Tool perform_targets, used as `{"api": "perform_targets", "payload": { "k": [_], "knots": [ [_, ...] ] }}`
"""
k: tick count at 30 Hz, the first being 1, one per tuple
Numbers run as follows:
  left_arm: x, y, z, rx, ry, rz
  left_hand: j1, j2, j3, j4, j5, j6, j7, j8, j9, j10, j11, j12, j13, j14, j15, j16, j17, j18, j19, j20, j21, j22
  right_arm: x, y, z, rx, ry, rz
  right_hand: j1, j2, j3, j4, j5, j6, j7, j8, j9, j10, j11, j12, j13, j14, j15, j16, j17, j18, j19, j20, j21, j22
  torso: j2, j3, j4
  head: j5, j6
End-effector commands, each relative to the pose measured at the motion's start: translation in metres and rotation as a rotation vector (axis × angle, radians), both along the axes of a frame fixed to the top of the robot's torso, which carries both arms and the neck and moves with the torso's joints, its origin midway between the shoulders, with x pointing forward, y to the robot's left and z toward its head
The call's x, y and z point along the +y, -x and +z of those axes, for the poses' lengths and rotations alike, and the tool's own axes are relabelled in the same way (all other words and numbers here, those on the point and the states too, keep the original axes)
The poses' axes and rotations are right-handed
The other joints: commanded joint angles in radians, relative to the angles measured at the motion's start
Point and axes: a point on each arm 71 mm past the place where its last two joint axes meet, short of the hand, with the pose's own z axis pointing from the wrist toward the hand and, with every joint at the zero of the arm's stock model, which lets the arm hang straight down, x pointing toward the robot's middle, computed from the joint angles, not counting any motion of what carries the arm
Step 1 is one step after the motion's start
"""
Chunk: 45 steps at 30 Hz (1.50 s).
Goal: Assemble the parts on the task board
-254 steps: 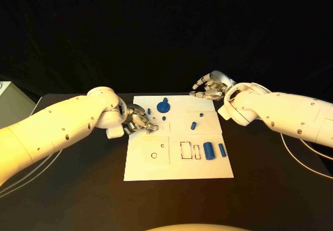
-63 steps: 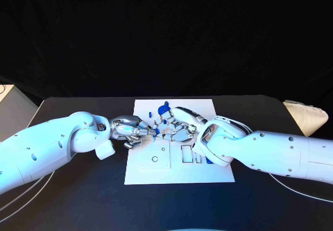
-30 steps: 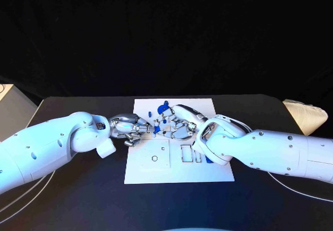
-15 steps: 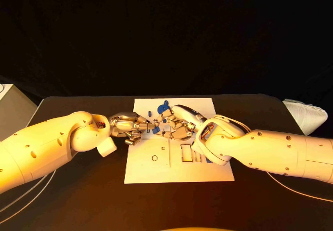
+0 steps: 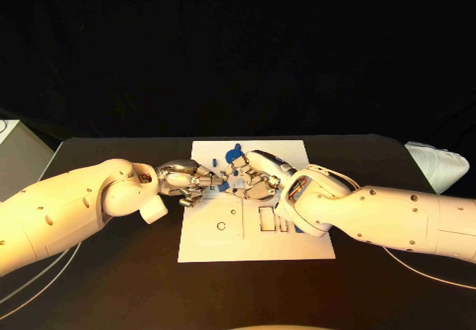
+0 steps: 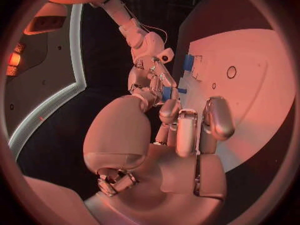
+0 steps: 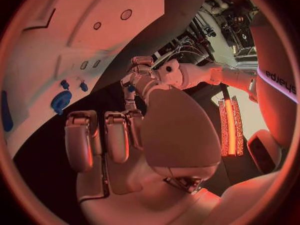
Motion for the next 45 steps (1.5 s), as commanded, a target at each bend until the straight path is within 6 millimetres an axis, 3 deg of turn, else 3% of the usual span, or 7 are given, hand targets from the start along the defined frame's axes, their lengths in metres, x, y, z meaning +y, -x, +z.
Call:
{"api": "perform_targets", "payload": {
  "k": [1, 7, 16, 25, 45],
  "knots": [
    [-0.0020, 0.0002, 0.0025, 0.001, 0.014, -0.014, 0.005, -0.022, -0.015, -0.011, 0.000, 0.009, -0.002, 0.010, 0.004, -0.005, -0.007, 0.007, -0.002, 0.070, -0.008, -0.002, 0.187, 0.014, 0.001, -0.002, -0.003, 0.001, -0.0004, 0.0010, -0.0017, -0.007, 0.011, -0.002, -0.011, 0.001, -0.002, -0.001, -0.002, 0.005, -0.002, 0.003, 0.002, -0.002, -0.005, 0.001, 0.153, 0.084, -0.003, -0.002, 0.170, -0.010, 0.093, -0.004, 0.001, 0.227, 0.000, 0.0001, -0.0001, 0.000, 0.000],
    [-0.0025, 0.0004, 0.0019, 0.003, 0.006, -0.019, -0.025, -0.053, -0.068, 0.018, -0.004, 0.011, -0.002, 0.015, -0.004, -0.002, -0.007, 0.009, -0.005, 0.071, -0.008, -0.001, 0.188, 0.013, 0.003, -0.004, -0.002, 0.006, -0.0003, 0.0013, -0.0011, -0.012, 0.008, -0.005, -0.011, 0.001, -0.002, -0.001, -0.002, 0.005, -0.002, 0.003, 0.002, -0.002, -0.005, 0.001, 0.153, 0.084, -0.003, -0.002, 0.170, -0.010, 0.093, -0.004, 0.001, 0.227, 0.000, 0.0000, 0.0000, -0.001, -0.001],
    [-0.0017, 0.0001, 0.0009, 0.004, -0.008, -0.014, -0.049, -0.061, -0.119, 0.067, -0.015, 0.019, -0.005, 0.021, -0.016, 0.002, -0.009, 0.013, -0.004, 0.072, -0.010, 0.001, 0.191, 0.012, 0.007, -0.006, 0.000, 0.010, -0.0010, 0.0016, -0.0005, -0.018, 0.006, -0.010, -0.013, 0.000, -0.002, 0.000, -0.001, 0.006, -0.002, 0.004, 0.002, -0.002, -0.005, 0.001, 0.153, 0.084, -0.003, -0.003, 0.169, -0.010, 0.093, -0.004, 0.000, 0.226, 0.000, -0.0002, 0.0006, -0.002, -0.002],
    [-0.0002, -0.0001, -0.0003, 0.003, -0.030, -0.011, -0.054, -0.068, -0.143, 0.090, -0.024, 0.022, -0.007, 0.026, -0.021, 0.004, -0.011, 0.016, -0.004, 0.073, -0.011, 0.002, 0.193, 0.011, 0.009, -0.007, 0.002, 0.014, -0.0023, 0.0017, -0.0002, -0.021, 0.006, -0.015, -0.014, 0.000, -0.002, 0.000, -0.001, 0.006, -0.002, 0.005, 0.002, -0.001, -0.005, 0.002, 0.154, 0.084, -0.003, -0.002, 0.170, -0.010, 0.093, -0.004, 0.001, 0.227, 0.000, -0.0004, 0.0006, -0.002, -0.003],
    [-0.0038, 0.0004, -0.0007, -0.006, -0.040, -0.023, -0.013, -0.087, -0.163, 0.081, -0.023, 0.023, -0.010, 0.034, -0.027, 0.006, -0.015, 0.018, -0.004, 0.074, -0.014, 0.004, 0.195, 0.011, 0.011, -0.009, 0.003, 0.017, -0.0008, 0.0002, -0.0017, -0.004, 0.013, -0.030, -0.018, -0.001, -0.002, 0.001, 0.001, 0.006, -0.002, 0.006, 0.002, -0.001, -0.005, 0.002, 0.153, 0.084, -0.002, -0.003, 0.169, -0.009, 0.093, -0.003, -0.001, 0.226, 0.000, -0.0011, 0.0003, -0.004, -0.004]
  ]
}}
